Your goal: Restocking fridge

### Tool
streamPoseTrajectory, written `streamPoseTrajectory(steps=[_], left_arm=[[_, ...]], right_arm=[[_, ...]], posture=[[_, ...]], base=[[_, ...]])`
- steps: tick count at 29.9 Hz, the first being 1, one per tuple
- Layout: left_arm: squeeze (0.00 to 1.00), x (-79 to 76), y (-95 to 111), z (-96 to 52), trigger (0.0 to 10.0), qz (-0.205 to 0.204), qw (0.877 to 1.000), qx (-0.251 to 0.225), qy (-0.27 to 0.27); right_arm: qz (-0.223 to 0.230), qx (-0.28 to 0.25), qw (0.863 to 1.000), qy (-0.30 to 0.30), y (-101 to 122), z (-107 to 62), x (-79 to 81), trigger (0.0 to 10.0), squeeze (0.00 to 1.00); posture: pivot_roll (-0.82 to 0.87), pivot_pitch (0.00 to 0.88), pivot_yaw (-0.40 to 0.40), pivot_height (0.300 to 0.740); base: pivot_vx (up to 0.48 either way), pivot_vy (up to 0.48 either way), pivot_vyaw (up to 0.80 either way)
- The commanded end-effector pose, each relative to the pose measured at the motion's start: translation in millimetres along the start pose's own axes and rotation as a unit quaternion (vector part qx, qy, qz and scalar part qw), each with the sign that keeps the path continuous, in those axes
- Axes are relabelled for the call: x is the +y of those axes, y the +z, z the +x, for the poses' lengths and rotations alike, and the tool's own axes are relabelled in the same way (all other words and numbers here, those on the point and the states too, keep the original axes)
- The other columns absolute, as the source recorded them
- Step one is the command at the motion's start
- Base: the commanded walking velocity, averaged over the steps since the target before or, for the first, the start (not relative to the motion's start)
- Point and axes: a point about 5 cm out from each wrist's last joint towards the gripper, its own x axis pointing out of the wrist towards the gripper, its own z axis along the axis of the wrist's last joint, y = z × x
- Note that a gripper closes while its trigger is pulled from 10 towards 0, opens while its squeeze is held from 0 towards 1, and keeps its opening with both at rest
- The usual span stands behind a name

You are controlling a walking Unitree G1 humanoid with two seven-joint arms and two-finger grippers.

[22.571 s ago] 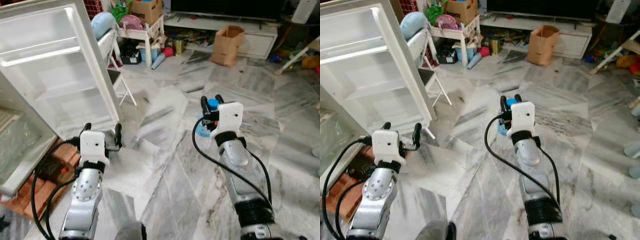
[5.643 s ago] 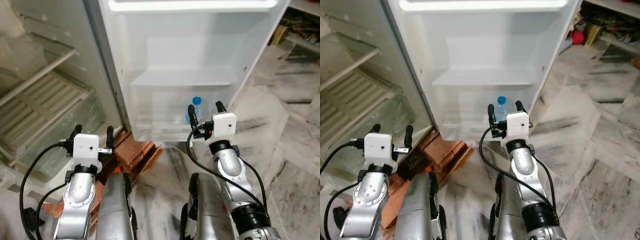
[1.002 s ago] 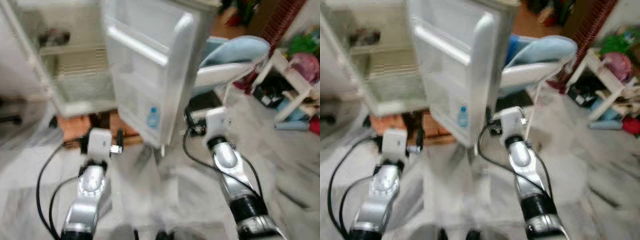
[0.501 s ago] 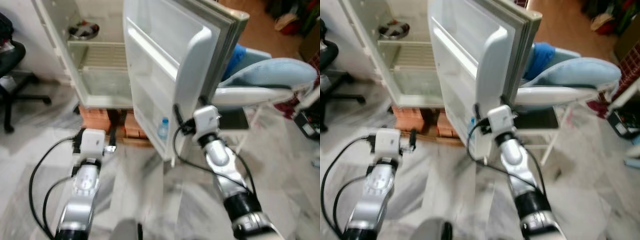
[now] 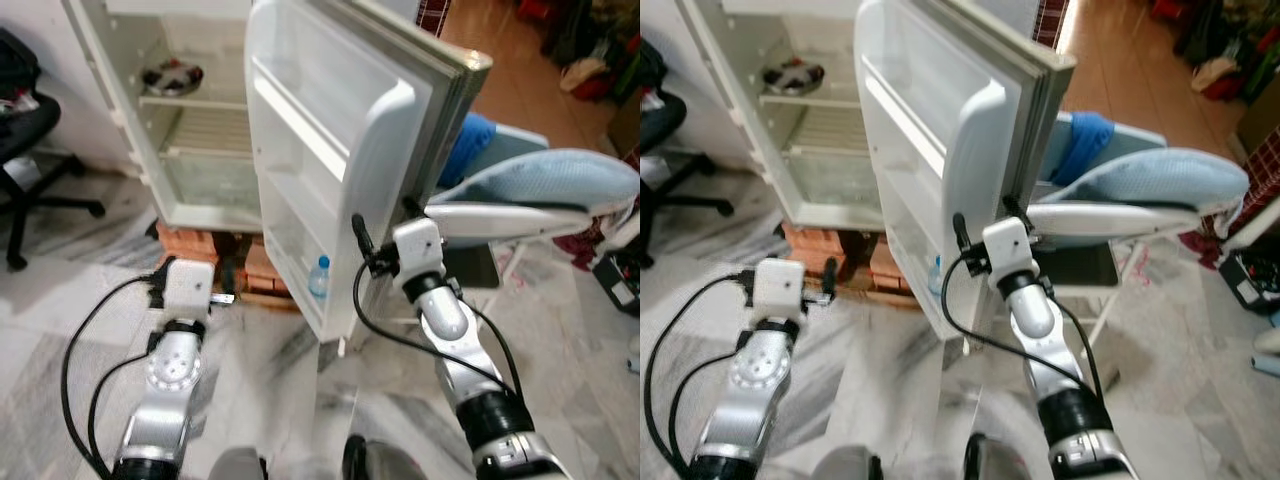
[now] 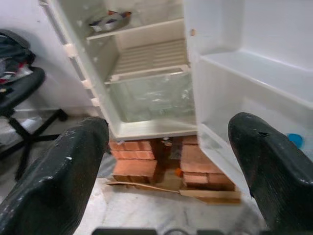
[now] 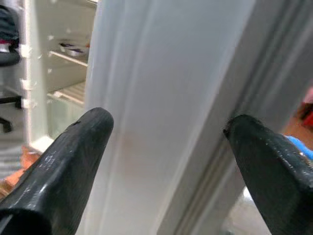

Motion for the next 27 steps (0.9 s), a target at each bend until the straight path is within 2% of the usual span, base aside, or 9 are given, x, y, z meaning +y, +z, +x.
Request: streamPoseTrajectory(steps=[1,4,7,12,17,19,20,21,27], left_arm=[[0.0,-3.2,-0.1,-3.8,10.0,0.004,1.0,0.009,-0.012],[0.0,0.4,-12.4,-14.4,10.0,0.015,0.999,0.048,-0.019],[0.0,-0.8,-27.6,-24.7,10.0,0.007,0.995,0.096,-0.035],[0.0,-2.2,-30.4,-20.8,10.0,0.015,0.993,0.105,-0.044],[0.0,-5.5,-33.3,-21.4,10.0,0.023,0.99,0.125,-0.058],[0.0,-5.5,-33.9,-23.3,10.0,0.014,0.988,0.14,-0.064],[0.0,-5.5,-33.9,-23.3,10.0,0.014,0.988,0.14,-0.064],[0.0,-5.5,-34.5,-23.8,10.0,0.015,0.987,0.145,-0.068],[0.0,-8.2,-36.5,-24.8,10.0,0.015,0.984,0.157,-0.082]], right_arm=[[0.017,0.029,0.999,0.029,-9.9,-6.1,-1.5,10.0,0.0],[0.011,0.084,0.995,0.061,-26.7,-11.9,-5.6,10.0,0.0],[0.0,0.119,0.993,0.017,-34.5,-8.3,-23.7,10.0,0.0],[0.005,0.073,0.996,-0.057,-13.4,14.2,-43.7,10.0,0.0],[0.058,0.027,0.995,-0.076,16.3,39.3,-57.1,10.0,0.0],[0.135,-0.045,0.99,0.017,49.9,54.8,-48.9,10.0,0.0],[0.135,-0.045,0.99,0.017,49.9,54.8,-48.9,10.0,0.0],[0.181,-0.069,0.977,0.09,63.2,56.1,-38.9,10.0,0.0],[0.285,-0.117,0.914,0.264,92.7,38.1,-16.6,10.0,0.0]], posture=[[0.13,0.079,-0.018,0.74],[0.14,0.08,-0.02,0.74],[0.15,0.082,-0.025,0.74],[0.15,0.077,-0.026,0.74],[0.16,0.077,-0.026,0.74],[0.17,0.08,-0.026,0.74],[0.17,0.08,-0.026,0.74],[0.16,0.082,-0.026,0.74],[0.15,0.09,-0.024,0.74]], base=[[0.0,0.0,0.0],[0.0,0.0,0.0],[0.0,0.0,0.0],[0.0,0.0,0.0],[0.0,0.0,0.0],[0.0,0.0,0.0],[0.0,0.0,0.0],[0.0,0.0,0.0],[0.0,0.0,0.0]])
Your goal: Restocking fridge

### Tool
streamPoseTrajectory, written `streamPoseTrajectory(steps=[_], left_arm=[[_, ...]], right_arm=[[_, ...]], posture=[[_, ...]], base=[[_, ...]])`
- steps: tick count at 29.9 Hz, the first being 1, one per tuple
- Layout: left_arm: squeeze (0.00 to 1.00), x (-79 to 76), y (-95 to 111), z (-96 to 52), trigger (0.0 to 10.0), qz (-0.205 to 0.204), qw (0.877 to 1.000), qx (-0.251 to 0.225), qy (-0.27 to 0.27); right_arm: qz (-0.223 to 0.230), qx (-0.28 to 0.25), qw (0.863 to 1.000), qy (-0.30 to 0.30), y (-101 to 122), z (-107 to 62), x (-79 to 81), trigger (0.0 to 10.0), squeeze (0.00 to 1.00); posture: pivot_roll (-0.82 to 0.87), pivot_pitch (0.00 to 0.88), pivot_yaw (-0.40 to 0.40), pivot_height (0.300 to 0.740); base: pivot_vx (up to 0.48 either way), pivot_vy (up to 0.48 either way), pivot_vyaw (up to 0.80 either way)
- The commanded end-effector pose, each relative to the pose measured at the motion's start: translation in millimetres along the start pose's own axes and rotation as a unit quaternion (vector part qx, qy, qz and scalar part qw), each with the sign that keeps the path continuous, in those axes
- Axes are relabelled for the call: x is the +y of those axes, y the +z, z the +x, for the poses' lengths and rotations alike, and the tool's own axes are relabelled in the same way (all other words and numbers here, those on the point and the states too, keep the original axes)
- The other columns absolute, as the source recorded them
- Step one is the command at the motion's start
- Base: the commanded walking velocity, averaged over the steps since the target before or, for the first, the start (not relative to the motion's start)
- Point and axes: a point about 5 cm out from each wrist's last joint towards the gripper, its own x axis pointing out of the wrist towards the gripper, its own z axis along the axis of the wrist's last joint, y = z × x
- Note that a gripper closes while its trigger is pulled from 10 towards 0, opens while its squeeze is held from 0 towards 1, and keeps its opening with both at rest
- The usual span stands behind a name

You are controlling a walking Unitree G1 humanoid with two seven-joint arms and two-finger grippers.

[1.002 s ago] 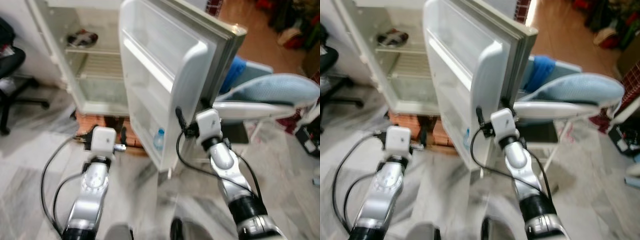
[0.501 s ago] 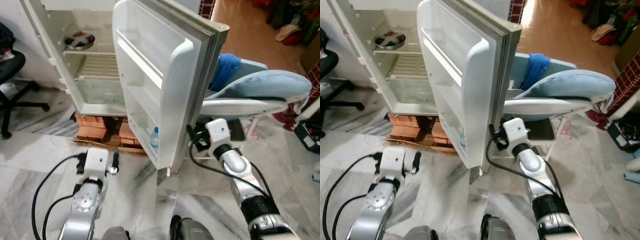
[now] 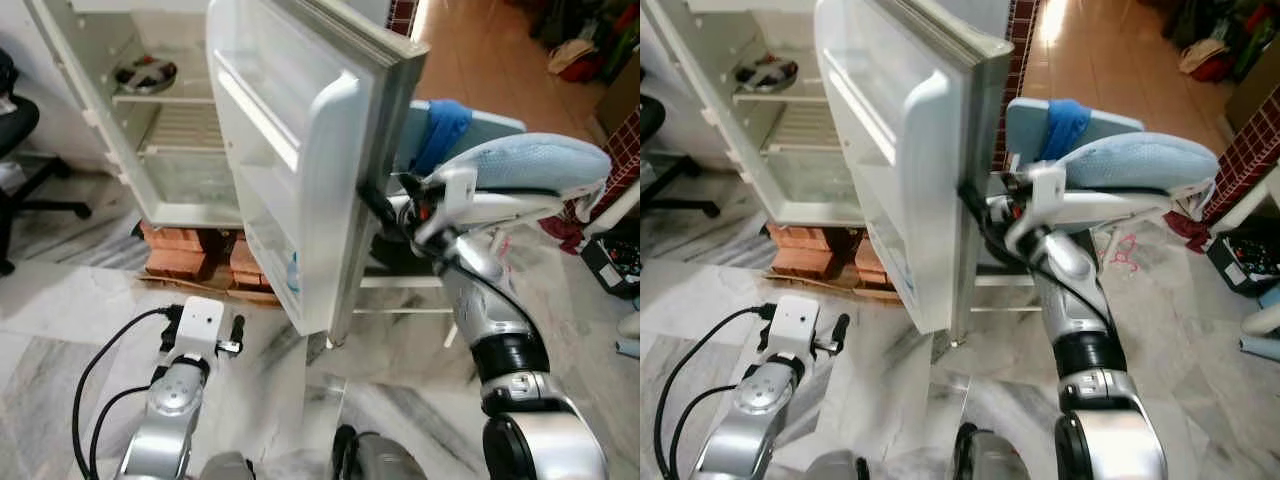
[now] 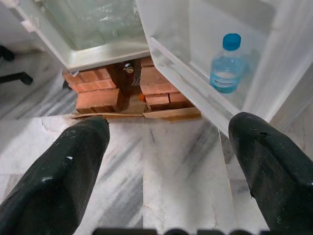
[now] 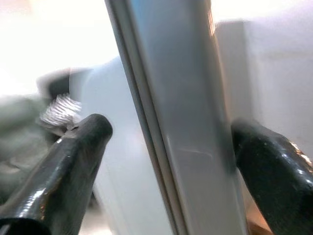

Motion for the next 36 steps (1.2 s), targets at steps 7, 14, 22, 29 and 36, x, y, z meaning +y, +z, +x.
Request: streamPoseTrajectory(steps=[7,14,22,29,36], left_arm=[[0.0,0.4,0.2,-2.8,10.0,0.001,1.0,0.01,-0.008],[0.0,0.5,-0.3,-4.1,10.0,0.002,1.0,0.014,-0.011],[0.0,1.6,0.0,-5.6,10.0,0.0,1.0,0.014,-0.009],[0.0,11.4,11.5,-2.7,10.0,0.0,0.999,-0.03,0.018],[0.0,14.2,24.4,-1.9,10.0,0.017,0.995,-0.089,0.033]], right_arm=[[0.089,0.034,0.989,0.115,-10.4,-11.7,24.3,10.0,0.0],[0.095,0.101,0.987,0.082,-36.0,-30.3,19.4,10.0,0.0],[-0.064,0.174,0.975,-0.122,-66.3,-45.0,-20.8,10.0,0.0],[-0.091,0.152,0.962,-0.208,-73.5,-58.7,-22.9,10.0,0.0],[-0.089,0.135,0.96,-0.229,-81.5,-62.0,-11.9,10.0,0.0]], posture=[[0.15,0.097,-0.021,0.74],[0.15,0.105,-0.018,0.74],[0.15,0.106,-0.017,0.74],[0.15,0.102,-0.023,0.74],[0.14,0.104,-0.031,0.74]], base=[[0.0,0.0,0.0],[0.0,0.0,0.0],[0.0,0.0,0.0],[0.0,0.0,0.0],[0.0,0.217,0.0]])
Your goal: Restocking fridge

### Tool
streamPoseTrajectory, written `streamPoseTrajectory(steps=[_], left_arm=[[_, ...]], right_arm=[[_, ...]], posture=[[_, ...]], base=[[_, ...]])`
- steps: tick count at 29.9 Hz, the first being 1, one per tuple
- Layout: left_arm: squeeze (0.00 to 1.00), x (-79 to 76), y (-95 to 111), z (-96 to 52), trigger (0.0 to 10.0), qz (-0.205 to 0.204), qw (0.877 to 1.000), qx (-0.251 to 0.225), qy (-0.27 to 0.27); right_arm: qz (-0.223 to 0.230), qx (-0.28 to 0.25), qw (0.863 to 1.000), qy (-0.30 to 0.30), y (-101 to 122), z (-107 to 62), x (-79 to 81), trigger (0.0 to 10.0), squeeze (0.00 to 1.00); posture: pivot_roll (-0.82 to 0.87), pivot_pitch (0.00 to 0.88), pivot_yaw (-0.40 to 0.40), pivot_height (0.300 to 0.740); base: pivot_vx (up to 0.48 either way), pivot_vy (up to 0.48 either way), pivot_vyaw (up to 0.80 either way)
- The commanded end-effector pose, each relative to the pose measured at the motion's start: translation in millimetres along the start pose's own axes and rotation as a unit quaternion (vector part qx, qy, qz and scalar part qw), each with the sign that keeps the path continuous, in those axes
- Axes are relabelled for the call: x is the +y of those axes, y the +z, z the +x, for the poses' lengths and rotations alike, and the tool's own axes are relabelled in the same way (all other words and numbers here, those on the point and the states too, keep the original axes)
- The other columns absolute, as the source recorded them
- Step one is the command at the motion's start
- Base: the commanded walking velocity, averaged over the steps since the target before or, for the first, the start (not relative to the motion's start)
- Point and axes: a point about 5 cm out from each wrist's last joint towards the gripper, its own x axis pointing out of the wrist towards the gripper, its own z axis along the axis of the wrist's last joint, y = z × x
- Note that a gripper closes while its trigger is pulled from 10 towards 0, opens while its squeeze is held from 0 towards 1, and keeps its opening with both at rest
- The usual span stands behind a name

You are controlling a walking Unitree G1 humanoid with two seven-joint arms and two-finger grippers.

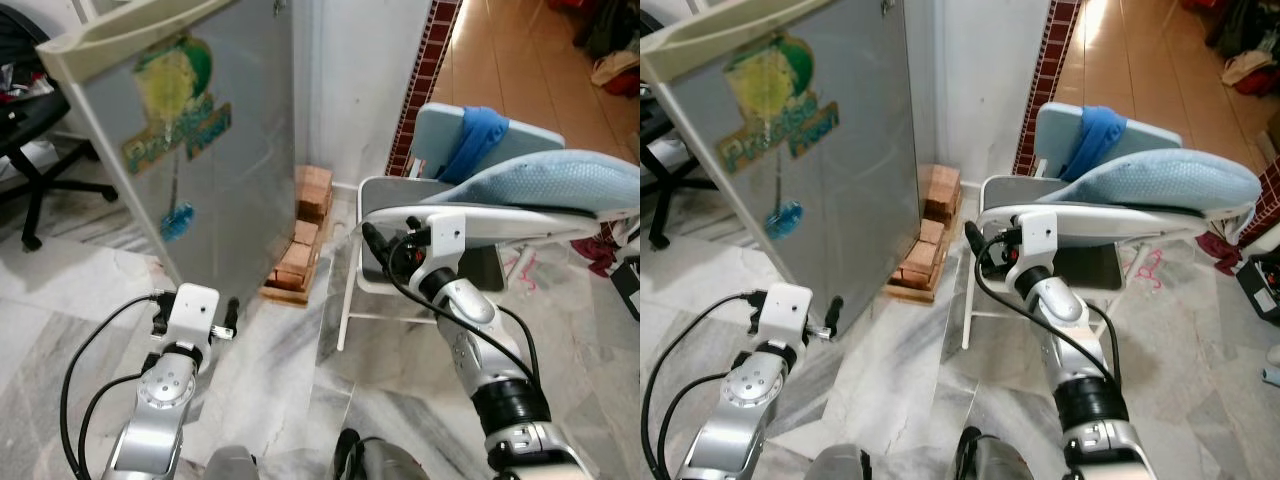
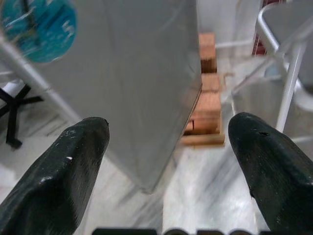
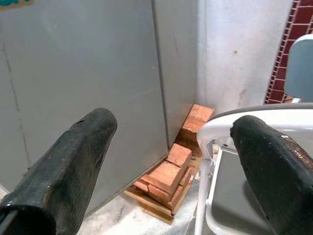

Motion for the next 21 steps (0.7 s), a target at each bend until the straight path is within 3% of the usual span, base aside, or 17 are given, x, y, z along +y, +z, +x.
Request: streamPoseTrajectory(steps=[1,5,8,11,21], left_arm=[[0.0,2.8,3.4,1.6,10.0,-0.002,1.0,-0.015,0.011],[0.0,6.2,8.1,5.0,10.0,0.0,0.999,-0.035,0.024],[0.0,12.5,15.3,9.0,10.0,0.028,0.998,-0.058,0.029],[0.0,20.4,18.4,11.6,10.0,0.031,0.996,-0.07,0.042],[0.0,12.2,27.5,9.7,10.0,0.015,0.993,-0.109,0.039]], right_arm=[[-0.006,-0.01,1.0,-0.019,0.7,-1.9,-0.2,10.0,0.0],[-0.011,-0.007,0.999,-0.039,-4.8,-4.4,2.4,10.0,0.0],[-0.013,-0.027,0.998,-0.046,2.0,-2.3,4.9,10.0,0.0],[-0.027,-0.038,0.998,-0.053,8.4,-0.9,2.1,10.0,0.0],[-0.069,-0.032,0.99,-0.119,8.6,1.6,-12.8,10.0,0.0]], posture=[[0.14,0.103,-0.031,0.74],[0.14,0.098,-0.025,0.74],[0.12,0.087,-0.013,0.74],[0.12,0.09,-0.013,0.74],[0.12,0.087,-0.015,0.74]], base=[[0.0,0.48,0.0],[0.0,0.48,0.0],[0.0,0.48,0.0],[0.0,0.48,0.0],[0.0,0.48,0.0]])
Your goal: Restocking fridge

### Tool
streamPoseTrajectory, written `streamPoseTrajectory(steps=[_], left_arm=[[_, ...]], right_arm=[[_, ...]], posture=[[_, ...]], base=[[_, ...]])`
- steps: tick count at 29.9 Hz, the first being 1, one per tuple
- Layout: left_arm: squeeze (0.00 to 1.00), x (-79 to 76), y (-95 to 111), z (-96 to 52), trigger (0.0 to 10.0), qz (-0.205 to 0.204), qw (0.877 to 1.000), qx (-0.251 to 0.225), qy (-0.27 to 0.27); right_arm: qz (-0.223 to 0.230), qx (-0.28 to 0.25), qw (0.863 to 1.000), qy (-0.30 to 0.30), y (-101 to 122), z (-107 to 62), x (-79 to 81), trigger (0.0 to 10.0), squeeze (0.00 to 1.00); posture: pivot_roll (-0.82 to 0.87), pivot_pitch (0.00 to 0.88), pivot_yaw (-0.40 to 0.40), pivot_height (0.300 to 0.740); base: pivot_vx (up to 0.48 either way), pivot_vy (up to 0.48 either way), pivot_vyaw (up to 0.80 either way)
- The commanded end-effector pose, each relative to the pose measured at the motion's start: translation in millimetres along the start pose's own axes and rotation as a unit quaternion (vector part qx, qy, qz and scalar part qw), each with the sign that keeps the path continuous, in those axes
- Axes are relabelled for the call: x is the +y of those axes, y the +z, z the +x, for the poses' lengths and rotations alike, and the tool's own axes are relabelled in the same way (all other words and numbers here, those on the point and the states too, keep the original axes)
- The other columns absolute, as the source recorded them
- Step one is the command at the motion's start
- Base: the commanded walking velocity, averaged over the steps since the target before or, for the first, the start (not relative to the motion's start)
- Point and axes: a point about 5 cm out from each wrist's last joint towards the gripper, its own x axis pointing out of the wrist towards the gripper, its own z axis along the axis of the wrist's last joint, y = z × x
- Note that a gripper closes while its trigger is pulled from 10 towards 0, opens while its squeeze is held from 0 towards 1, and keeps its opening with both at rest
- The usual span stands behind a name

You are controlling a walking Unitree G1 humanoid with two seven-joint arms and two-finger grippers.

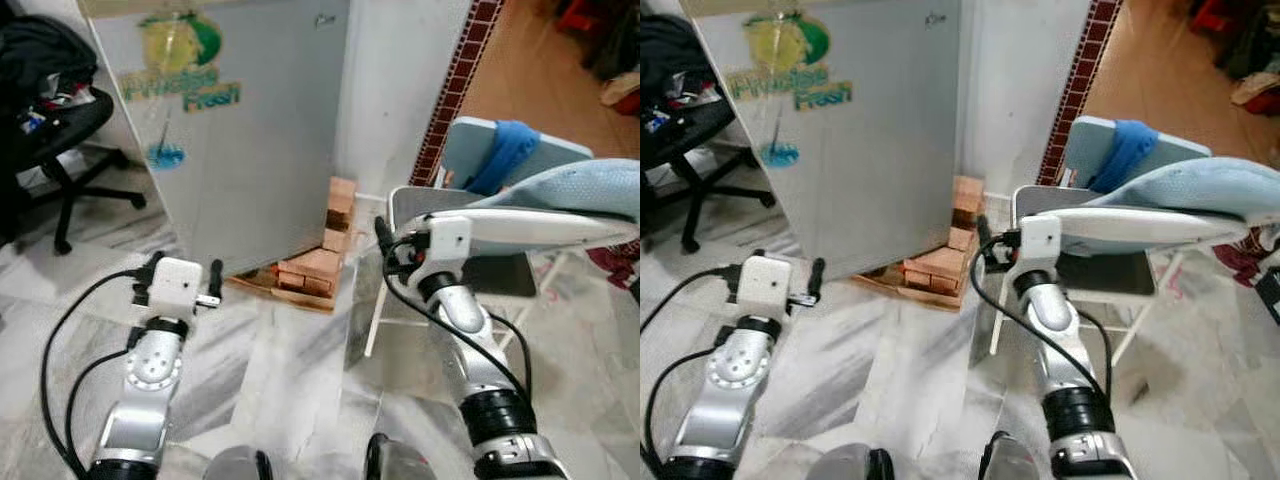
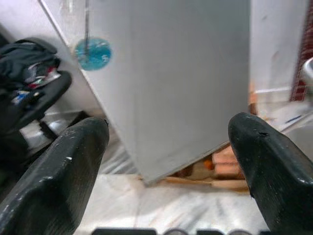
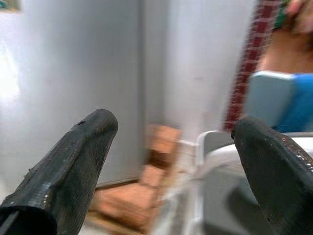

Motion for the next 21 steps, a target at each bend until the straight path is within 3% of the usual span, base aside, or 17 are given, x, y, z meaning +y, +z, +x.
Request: streamPoseTrajectory(steps=[1,6,11,21], left_arm=[[0.0,4.1,3.1,-1.4,10.0,0.003,1.0,-0.016,0.006],[0.0,1.9,5.5,-1.0,10.0,0.001,1.0,-0.024,0.005],[0.0,4.7,5.4,0.7,10.0,-0.002,1.0,-0.028,0.011],[0.0,6.9,8.7,-0.4,10.0,-0.015,0.999,-0.046,0.011]], right_arm=[[0.011,-0.003,1.0,0.008,0.8,3.9,9.1,10.0,0.0],[0.044,0.007,0.999,-0.013,-2.8,3.9,9.8,10.0,0.0],[0.018,-0.006,1.0,0.001,1.2,4.6,13.2,10.0,0.0],[0.016,-0.014,1.0,-0.012,1.4,2.3,5.2,10.0,0.0]], posture=[[0.12,0.085,-0.016,0.74],[0.13,0.082,-0.019,0.74],[0.13,0.084,-0.024,0.74],[0.13,0.078,-0.014,0.74]], base=[[0.0,0.48,0.0],[0.0,0.48,0.0],[0.0,0.48,0.0],[0.0,0.48,-0.12]])
